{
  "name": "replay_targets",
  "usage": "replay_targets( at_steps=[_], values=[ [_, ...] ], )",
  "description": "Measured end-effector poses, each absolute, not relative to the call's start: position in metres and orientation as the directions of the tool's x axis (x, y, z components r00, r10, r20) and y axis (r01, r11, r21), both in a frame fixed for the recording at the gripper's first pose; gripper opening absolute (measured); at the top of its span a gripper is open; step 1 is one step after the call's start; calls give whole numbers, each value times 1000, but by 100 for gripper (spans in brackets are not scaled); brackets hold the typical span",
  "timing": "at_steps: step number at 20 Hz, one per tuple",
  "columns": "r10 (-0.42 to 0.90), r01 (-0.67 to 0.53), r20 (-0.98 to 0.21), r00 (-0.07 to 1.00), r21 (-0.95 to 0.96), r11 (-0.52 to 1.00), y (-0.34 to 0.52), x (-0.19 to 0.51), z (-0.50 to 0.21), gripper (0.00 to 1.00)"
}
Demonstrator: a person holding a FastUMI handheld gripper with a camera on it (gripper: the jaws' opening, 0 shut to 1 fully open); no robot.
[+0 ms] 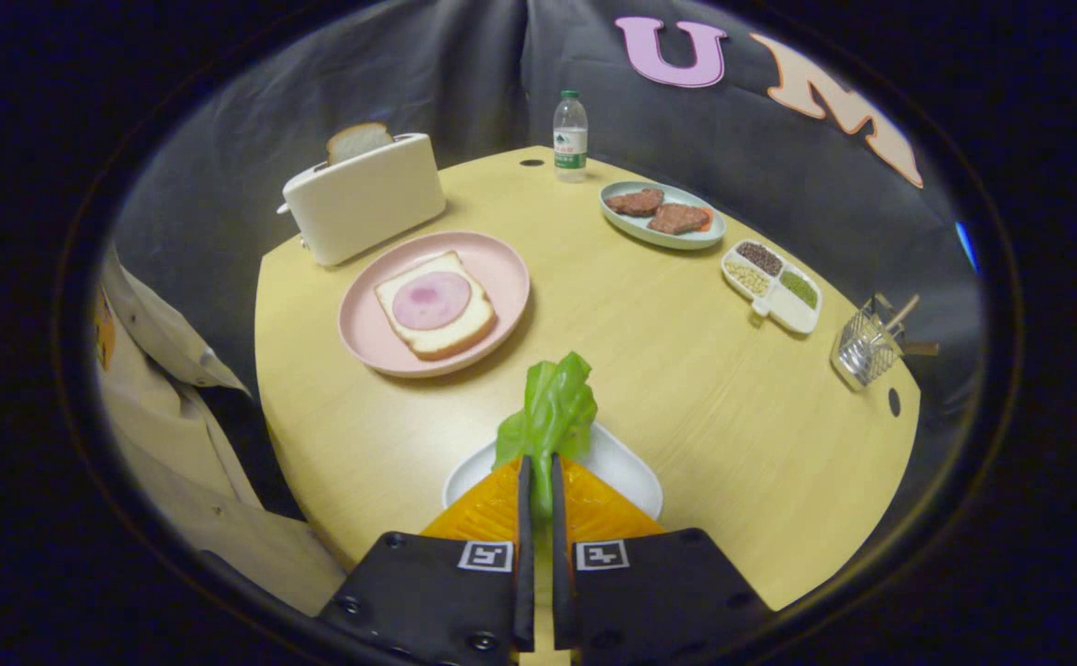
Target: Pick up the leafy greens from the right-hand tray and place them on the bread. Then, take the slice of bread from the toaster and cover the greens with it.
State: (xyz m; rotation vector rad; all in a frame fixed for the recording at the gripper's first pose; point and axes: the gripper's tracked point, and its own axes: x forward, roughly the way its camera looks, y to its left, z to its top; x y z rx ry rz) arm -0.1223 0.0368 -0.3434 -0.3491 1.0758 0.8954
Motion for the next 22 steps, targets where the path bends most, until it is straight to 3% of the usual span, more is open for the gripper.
replay_targets(
  at_steps=[10, 22],
  values=[
    [512, -805, -837, 192, 164, 570, 122, -112, -307, 11],
    [569, -835, -815, 107, 237, 496, 227, -125, -318, 11]
  ],
)
